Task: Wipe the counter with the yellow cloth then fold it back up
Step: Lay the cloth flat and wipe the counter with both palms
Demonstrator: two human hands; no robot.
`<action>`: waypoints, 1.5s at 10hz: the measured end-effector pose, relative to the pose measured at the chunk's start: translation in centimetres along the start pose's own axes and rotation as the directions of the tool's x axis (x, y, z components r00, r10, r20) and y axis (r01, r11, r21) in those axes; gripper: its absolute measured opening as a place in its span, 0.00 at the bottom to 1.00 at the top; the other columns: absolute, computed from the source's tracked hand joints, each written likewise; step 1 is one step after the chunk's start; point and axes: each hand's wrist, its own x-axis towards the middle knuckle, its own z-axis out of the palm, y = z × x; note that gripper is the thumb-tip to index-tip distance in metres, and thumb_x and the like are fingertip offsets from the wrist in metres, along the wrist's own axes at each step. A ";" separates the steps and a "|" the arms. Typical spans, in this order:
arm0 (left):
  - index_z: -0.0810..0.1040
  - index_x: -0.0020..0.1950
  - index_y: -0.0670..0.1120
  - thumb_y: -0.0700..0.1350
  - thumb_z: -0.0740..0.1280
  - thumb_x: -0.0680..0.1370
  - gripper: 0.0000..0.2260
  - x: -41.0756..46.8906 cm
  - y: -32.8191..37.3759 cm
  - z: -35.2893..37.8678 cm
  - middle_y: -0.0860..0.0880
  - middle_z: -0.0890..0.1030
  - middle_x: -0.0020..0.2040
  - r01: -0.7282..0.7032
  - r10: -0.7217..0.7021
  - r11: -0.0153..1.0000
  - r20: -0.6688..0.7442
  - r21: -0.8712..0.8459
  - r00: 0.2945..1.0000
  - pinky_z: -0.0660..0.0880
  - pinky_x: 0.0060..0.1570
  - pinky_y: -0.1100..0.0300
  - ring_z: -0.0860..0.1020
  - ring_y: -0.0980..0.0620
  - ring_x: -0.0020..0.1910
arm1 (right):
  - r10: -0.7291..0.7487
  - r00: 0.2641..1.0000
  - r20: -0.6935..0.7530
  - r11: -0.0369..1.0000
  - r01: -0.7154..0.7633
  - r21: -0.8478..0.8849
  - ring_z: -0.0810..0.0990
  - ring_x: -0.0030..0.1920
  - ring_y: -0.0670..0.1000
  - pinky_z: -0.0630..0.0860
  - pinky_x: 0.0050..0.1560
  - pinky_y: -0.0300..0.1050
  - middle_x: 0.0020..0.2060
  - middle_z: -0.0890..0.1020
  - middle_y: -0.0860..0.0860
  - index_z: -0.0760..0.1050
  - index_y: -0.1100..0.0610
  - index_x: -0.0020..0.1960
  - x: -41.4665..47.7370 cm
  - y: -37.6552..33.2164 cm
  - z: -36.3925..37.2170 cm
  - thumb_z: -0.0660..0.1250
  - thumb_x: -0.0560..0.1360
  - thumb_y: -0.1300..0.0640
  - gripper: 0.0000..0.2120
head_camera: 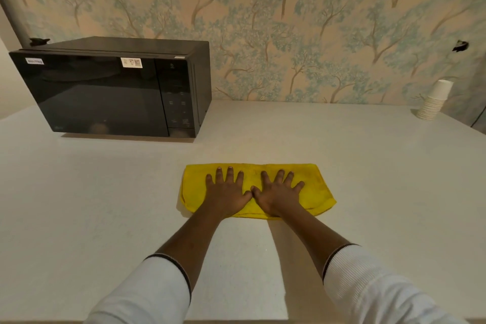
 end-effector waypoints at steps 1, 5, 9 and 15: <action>0.48 0.76 0.53 0.70 0.41 0.71 0.37 -0.7 1.2 0.1 0.44 0.49 0.79 -0.018 0.018 1.000 0.005 0.002 1.000 0.45 0.69 0.32 0.47 0.34 0.76 | 0.015 1.000 0.000 1.000 -0.015 -0.010 0.43 0.75 0.70 0.40 0.66 0.76 0.77 0.49 0.64 0.47 0.46 0.77 -1.2 1.1 -0.1 0.42 0.73 0.28 0.38; 0.48 0.76 0.52 0.70 0.39 0.70 0.39 0.2 5.0 0.2 0.43 0.49 0.79 -0.083 0.083 0.997 0.018 0.000 0.996 0.45 0.68 0.31 0.46 0.34 0.75 | 0.086 0.996 -0.009 0.996 -0.086 -0.015 0.42 0.75 0.70 0.40 0.66 0.77 0.77 0.48 0.64 0.46 0.46 0.77 -1.4 4.7 -0.3 0.41 0.72 0.28 0.39; 0.50 0.76 0.52 0.70 0.40 0.70 0.38 4.8 6.7 0.3 0.43 0.50 0.79 -0.126 0.126 0.992 -0.010 -0.014 0.992 0.45 0.68 0.31 0.48 0.34 0.75 | 0.120 0.993 -0.012 0.992 -0.120 -0.024 0.42 0.75 0.71 0.40 0.66 0.77 0.77 0.48 0.65 0.46 0.46 0.77 3.3 6.6 -0.5 0.40 0.72 0.27 0.39; 0.49 0.76 0.53 0.70 0.40 0.71 0.37 11.3 3.9 0.6 0.44 0.51 0.79 -0.088 0.088 0.996 -0.028 -0.012 0.996 0.46 0.68 0.32 0.48 0.35 0.76 | 0.073 0.997 -0.001 0.997 -0.073 -0.031 0.42 0.74 0.72 0.40 0.66 0.77 0.77 0.48 0.66 0.47 0.48 0.77 11.3 4.4 -0.4 0.42 0.72 0.28 0.40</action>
